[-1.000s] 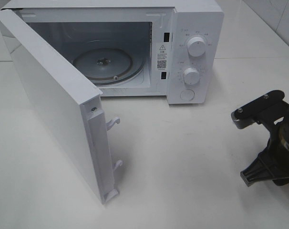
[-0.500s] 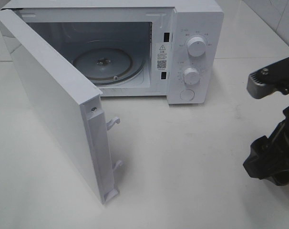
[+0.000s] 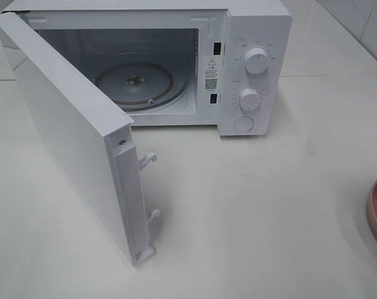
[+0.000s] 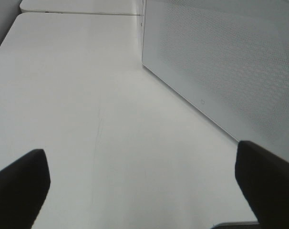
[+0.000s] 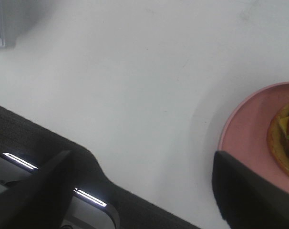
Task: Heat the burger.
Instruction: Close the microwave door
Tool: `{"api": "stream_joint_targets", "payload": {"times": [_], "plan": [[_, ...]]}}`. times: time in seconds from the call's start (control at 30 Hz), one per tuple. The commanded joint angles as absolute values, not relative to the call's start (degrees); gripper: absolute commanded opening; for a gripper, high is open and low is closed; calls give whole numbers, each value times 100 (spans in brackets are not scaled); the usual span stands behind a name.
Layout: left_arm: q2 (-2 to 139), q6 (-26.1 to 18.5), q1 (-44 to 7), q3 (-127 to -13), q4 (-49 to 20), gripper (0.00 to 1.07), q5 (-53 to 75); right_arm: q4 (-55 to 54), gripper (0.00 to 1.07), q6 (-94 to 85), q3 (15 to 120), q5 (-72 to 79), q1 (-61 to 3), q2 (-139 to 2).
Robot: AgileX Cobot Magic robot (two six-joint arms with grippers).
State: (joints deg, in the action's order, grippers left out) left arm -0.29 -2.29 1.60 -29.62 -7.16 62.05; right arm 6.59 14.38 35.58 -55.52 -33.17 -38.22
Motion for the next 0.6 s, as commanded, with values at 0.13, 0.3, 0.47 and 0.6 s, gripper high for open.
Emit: {"api": "stream_joint_targets", "payload": {"times": [0.13, 0.3, 0.47, 0.6], "plan": [[-63, -218, 172, -2956, -716, 98, 6136, 670, 76, 1375, 3484, -5873, -3266, -2865], [-63, -218, 172, -2956, -716, 98, 6136, 625, 76, 1346, 3260, -5901, -2830, -2429], [-63, -218, 172, -2956, -716, 98, 6136, 630, 76, 1054, 2945, -5901, -2149, -1833], [-63, -218, 172, -2956, -716, 98, 6136, 458, 76, 957, 2876, -5741, -1639, -1146]]}}
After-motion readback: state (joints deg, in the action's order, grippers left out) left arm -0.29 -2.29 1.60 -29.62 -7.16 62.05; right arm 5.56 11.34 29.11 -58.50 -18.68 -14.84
